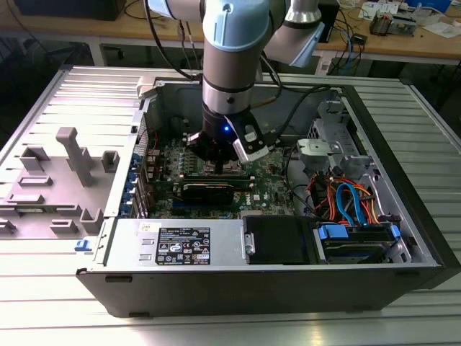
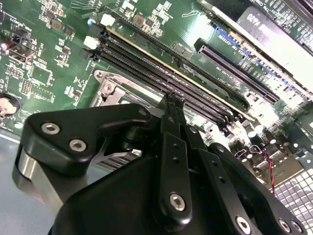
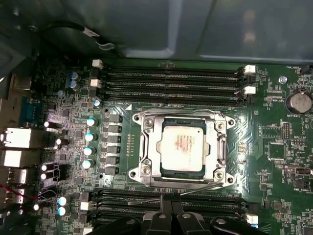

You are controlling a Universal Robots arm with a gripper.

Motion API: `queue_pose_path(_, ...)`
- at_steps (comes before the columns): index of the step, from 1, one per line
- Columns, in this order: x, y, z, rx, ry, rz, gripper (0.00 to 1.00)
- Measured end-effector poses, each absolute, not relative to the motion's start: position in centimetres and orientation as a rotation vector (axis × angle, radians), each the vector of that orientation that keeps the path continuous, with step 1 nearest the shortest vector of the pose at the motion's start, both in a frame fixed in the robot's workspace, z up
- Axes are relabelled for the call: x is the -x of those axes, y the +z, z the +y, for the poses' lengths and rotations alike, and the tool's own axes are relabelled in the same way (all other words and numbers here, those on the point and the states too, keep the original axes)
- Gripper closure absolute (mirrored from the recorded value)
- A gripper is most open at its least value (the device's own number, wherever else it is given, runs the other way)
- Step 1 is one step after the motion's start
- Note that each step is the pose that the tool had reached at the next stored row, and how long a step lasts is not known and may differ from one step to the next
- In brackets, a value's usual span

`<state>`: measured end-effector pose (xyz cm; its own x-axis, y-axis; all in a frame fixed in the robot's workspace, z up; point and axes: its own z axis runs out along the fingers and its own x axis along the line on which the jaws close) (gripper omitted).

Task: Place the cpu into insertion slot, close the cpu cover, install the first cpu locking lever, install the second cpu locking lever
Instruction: 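Install the second cpu locking lever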

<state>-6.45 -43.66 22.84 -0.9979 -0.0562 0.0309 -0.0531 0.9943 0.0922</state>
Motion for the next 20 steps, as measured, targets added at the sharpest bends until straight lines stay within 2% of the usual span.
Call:
queue_pose_path(10,7.8,22.5,-43.9,-0.150,-0.181,-3.095,0.89)
queue_pose_path(20,9.2,21.9,-43.9,-0.202,-0.258,-3.087,0.89)
